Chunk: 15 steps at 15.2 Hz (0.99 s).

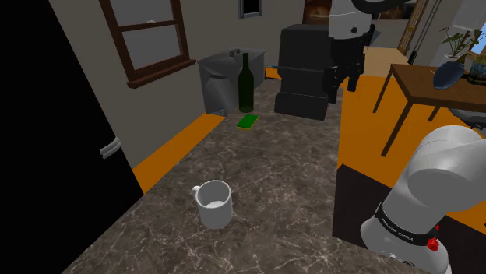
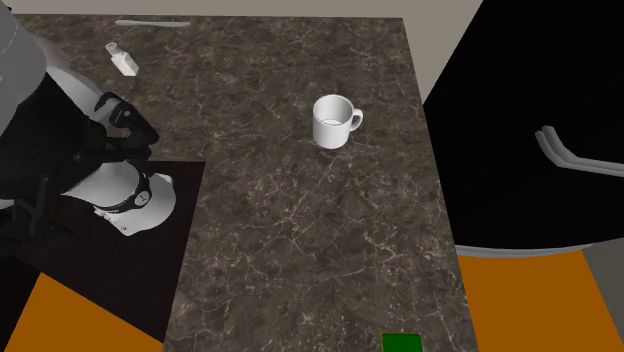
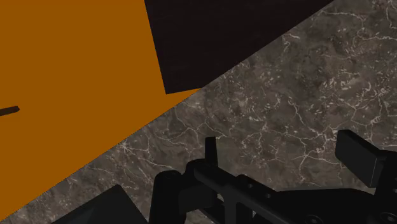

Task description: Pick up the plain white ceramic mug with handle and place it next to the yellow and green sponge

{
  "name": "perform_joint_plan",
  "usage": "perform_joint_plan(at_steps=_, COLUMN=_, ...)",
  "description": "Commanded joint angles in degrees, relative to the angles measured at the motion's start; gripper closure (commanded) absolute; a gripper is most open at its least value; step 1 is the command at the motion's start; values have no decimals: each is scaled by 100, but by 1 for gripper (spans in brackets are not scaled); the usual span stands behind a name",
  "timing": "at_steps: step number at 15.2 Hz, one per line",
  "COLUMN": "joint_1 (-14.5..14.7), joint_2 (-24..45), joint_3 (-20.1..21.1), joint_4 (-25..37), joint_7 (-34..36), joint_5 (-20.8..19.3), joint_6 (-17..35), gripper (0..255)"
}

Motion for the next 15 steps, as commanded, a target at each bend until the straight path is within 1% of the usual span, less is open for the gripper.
perform_joint_plan(at_steps=1, joint_1=0, joint_2=0, joint_3=0, joint_4=0, joint_7=0, joint_5=0, joint_6=0, gripper=0)
perform_joint_plan(at_steps=8, joint_1=324, joint_2=328, joint_3=664, joint_4=-502, joint_7=855, joint_5=696, joint_6=945, gripper=0)
perform_joint_plan(at_steps=15, joint_1=627, joint_2=1076, joint_3=1366, joint_4=-650, joint_7=1660, joint_5=1267, joint_6=2030, gripper=0)
